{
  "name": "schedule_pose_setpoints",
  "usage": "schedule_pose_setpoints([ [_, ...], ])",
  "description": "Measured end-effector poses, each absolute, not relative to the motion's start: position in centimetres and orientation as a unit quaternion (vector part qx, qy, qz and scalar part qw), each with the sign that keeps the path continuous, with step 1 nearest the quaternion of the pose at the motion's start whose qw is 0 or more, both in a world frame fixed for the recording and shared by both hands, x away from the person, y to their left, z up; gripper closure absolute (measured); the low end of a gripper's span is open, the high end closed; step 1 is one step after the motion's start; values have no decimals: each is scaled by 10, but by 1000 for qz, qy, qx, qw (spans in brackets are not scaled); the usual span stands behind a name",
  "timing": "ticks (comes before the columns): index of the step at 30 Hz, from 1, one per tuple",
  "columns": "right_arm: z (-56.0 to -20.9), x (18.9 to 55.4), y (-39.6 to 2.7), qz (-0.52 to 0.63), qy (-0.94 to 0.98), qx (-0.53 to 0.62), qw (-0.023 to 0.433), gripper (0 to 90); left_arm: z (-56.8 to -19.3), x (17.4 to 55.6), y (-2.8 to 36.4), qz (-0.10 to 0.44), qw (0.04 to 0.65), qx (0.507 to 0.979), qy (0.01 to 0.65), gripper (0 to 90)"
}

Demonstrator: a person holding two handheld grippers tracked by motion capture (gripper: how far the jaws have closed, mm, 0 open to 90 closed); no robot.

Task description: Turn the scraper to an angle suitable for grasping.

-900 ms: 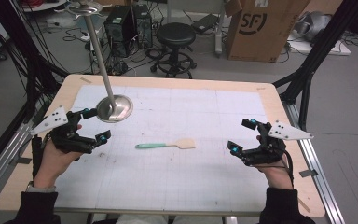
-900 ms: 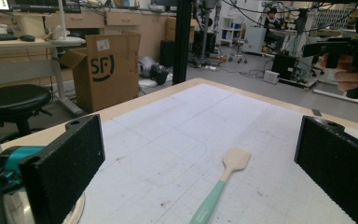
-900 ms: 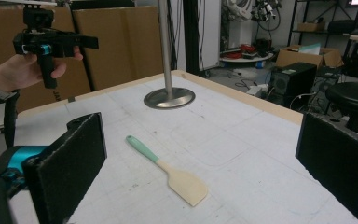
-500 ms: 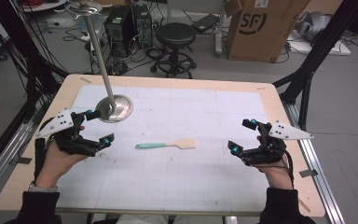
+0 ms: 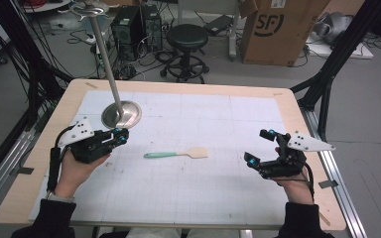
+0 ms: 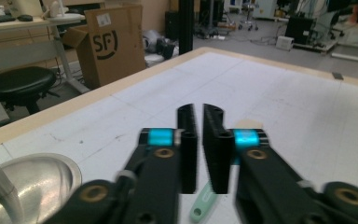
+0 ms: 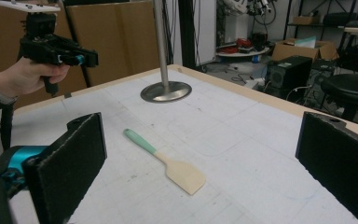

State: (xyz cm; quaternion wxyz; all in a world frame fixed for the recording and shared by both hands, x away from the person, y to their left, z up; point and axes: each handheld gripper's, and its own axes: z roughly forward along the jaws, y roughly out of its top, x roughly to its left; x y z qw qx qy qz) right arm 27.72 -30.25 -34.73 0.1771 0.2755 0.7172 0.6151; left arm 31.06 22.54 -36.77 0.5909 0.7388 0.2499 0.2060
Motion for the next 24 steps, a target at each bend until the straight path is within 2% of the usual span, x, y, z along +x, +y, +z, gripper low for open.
schedule_pose_setpoints([
  [11,-352,274,-303,606,725,277,173,8,-391,323,193,176,556,773,249,897],
  [16,-353,273,-305,605,724,282,172,8,-400,324,175,141,533,792,262,898],
  [24,-353,272,-305,607,725,279,168,8,-411,336,139,109,522,799,277,898],
])
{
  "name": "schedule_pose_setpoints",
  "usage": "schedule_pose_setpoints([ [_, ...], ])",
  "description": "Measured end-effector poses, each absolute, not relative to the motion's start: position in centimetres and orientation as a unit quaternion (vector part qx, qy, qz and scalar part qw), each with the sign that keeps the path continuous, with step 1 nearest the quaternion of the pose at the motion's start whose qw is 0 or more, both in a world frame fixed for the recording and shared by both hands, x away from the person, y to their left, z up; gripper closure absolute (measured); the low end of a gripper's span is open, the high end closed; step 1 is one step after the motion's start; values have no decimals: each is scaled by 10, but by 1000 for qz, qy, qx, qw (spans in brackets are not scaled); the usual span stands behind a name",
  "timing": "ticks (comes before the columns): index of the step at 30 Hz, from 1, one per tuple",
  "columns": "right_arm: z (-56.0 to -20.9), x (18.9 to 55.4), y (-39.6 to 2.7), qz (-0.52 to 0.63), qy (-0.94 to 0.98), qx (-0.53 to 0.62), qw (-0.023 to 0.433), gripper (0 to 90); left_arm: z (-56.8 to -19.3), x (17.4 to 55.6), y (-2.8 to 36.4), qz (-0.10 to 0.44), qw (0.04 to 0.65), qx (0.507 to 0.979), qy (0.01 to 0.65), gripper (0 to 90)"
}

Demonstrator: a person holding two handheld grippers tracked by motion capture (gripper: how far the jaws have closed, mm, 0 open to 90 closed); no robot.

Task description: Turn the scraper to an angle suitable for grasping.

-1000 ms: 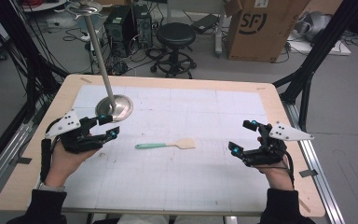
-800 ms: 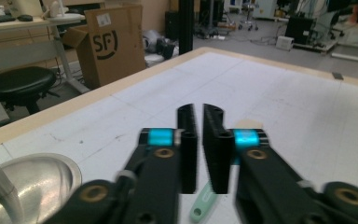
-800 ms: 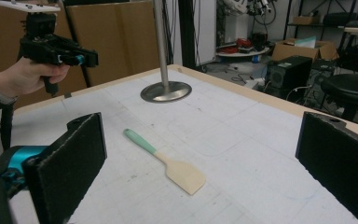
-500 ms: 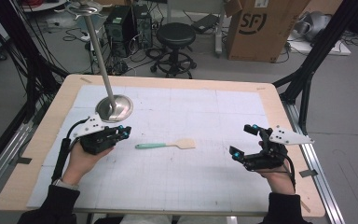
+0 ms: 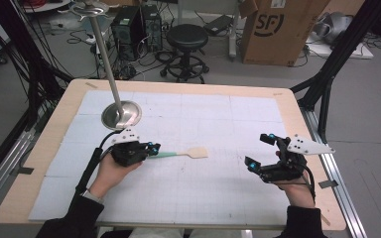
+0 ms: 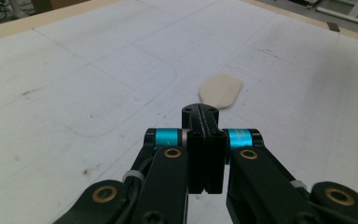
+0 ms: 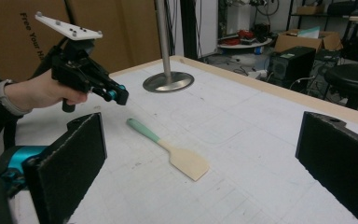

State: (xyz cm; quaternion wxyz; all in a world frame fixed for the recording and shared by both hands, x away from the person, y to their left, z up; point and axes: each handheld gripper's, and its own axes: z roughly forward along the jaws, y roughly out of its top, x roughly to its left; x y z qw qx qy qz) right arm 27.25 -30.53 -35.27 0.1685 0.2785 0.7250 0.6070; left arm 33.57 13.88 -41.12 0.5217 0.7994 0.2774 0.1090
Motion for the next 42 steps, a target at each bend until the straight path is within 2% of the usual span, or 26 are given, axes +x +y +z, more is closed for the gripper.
schedule_pose_setpoints([
  [8,-354,274,-307,611,724,278,161,9,-422,351,108,98,517,802,283,898],
  [12,-354,275,-306,611,727,273,158,9,-431,360,93,97,492,815,290,898],
  [17,-353,275,-310,618,716,275,172,9,-432,370,78,93,491,814,295,898],
  [32,-355,276,-316,620,714,278,169,8,-441,402,32,87,455,829,314,899],
  [42,-357,276,-318,620,714,280,165,8,-450,406,17,65,438,842,307,899],
])
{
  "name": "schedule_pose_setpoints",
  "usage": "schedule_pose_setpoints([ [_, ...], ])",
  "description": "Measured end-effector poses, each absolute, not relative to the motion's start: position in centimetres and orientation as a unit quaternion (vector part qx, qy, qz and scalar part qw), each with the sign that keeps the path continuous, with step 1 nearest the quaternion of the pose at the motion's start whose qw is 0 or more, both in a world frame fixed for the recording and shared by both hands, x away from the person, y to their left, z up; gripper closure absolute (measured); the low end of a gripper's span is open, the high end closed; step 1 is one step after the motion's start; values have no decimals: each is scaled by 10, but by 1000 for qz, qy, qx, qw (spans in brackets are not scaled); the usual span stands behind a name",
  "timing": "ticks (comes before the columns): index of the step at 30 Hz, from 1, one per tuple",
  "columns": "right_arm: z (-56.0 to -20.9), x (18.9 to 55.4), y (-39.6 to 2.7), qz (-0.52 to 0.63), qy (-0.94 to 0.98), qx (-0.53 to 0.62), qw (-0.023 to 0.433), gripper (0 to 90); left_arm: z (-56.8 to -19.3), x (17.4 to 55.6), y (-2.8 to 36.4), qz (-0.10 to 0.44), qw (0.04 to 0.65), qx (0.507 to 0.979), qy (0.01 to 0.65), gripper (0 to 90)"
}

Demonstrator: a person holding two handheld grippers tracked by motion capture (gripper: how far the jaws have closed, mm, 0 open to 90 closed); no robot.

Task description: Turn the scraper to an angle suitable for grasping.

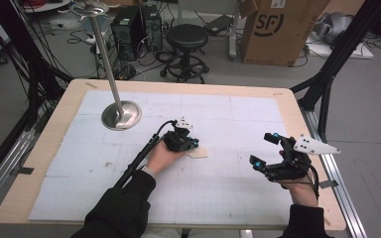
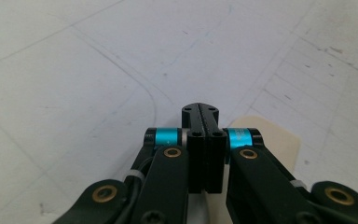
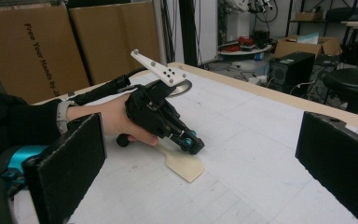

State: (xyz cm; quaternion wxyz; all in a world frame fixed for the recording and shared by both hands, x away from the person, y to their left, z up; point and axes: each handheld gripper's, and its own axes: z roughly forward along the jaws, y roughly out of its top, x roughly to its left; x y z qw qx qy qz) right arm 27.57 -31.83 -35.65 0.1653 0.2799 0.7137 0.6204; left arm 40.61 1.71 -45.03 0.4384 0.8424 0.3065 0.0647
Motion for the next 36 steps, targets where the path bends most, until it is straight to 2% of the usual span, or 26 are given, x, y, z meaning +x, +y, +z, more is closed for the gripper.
schedule_pose_setpoints([
  [18,-357,272,-323,616,715,284,168,9,-448,382,21,13,433,860,271,899],
  [21,-357,272,-323,615,716,285,167,9,-446,377,22,18,425,868,257,899],
  [23,-357,272,-323,616,716,284,166,9,-443,375,23,40,414,873,254,899],
  [27,-357,272,-322,616,716,283,166,9,-442,376,31,52,408,872,267,899],
  [36,-358,273,-321,613,719,283,164,9,-446,365,45,31,422,865,271,899],
])
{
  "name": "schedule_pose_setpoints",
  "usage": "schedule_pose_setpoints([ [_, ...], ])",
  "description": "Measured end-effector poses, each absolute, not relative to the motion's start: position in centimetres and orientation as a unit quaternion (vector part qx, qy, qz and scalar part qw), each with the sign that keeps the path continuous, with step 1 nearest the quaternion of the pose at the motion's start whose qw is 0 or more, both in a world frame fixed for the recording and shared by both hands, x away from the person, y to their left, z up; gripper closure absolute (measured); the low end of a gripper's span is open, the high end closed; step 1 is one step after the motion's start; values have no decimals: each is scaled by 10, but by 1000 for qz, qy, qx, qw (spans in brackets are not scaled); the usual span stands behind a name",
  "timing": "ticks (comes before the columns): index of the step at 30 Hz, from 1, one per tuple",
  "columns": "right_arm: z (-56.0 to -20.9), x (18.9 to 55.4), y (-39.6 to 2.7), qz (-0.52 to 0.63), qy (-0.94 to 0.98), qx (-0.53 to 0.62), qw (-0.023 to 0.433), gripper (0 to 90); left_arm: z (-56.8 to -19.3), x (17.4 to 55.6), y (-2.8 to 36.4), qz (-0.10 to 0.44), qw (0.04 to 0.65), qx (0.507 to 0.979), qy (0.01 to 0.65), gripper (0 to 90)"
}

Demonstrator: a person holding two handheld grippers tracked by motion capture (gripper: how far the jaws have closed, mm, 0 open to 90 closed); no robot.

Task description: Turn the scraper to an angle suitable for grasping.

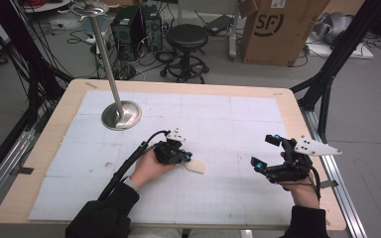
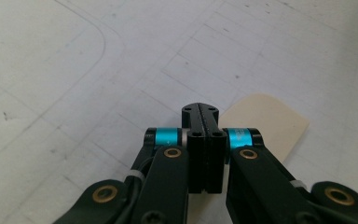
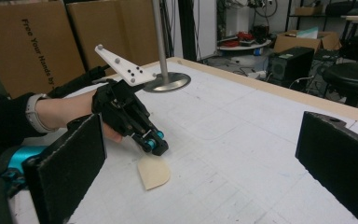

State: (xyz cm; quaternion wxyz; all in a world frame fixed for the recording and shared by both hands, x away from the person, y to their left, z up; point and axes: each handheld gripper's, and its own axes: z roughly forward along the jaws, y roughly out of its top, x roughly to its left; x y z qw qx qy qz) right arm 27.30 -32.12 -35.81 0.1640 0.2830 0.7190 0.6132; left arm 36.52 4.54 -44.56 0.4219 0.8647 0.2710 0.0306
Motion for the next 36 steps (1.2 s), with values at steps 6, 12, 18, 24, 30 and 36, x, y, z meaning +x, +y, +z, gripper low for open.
schedule_pose_setpoints([
  [6,-358,273,-321,612,719,284,164,9,-445,358,53,18,423,866,268,900],
  [12,-359,274,-320,610,722,283,162,9,-442,349,58,11,409,876,254,900],
  [18,-360,275,-319,609,723,286,161,9,-444,344,64,35,416,871,260,900],
  [24,-360,276,-318,608,724,283,161,9,-444,339,63,30,415,872,257,899],
  [30,-360,276,-318,609,723,284,161,9,-447,326,66,11,428,871,241,900],
  [36,-360,276,-318,609,724,282,160,9,-447,312,73,-4,426,876,227,900],
])
